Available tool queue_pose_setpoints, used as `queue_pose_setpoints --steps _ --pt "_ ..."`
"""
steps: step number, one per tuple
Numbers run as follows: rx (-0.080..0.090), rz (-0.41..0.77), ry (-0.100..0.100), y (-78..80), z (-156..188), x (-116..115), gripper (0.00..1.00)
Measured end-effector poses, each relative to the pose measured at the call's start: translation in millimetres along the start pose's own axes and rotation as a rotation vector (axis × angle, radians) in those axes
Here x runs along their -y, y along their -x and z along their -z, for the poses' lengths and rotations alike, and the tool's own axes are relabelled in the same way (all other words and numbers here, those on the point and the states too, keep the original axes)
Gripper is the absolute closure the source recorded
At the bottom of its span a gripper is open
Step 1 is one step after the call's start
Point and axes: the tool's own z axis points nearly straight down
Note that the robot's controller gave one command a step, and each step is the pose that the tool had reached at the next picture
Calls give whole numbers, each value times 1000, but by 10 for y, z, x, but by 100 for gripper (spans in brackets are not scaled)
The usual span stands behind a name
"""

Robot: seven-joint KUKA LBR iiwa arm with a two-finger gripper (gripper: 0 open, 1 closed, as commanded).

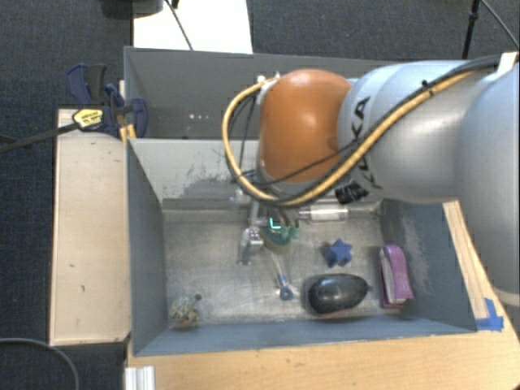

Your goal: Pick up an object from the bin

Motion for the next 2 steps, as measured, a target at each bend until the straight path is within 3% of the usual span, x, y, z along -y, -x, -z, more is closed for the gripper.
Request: queue_pose_setpoints --steps 1,2 --pt "-1 -20 -3 -257 -791 664 0" --pt "15 -45 -2 -482 129 1352 0"
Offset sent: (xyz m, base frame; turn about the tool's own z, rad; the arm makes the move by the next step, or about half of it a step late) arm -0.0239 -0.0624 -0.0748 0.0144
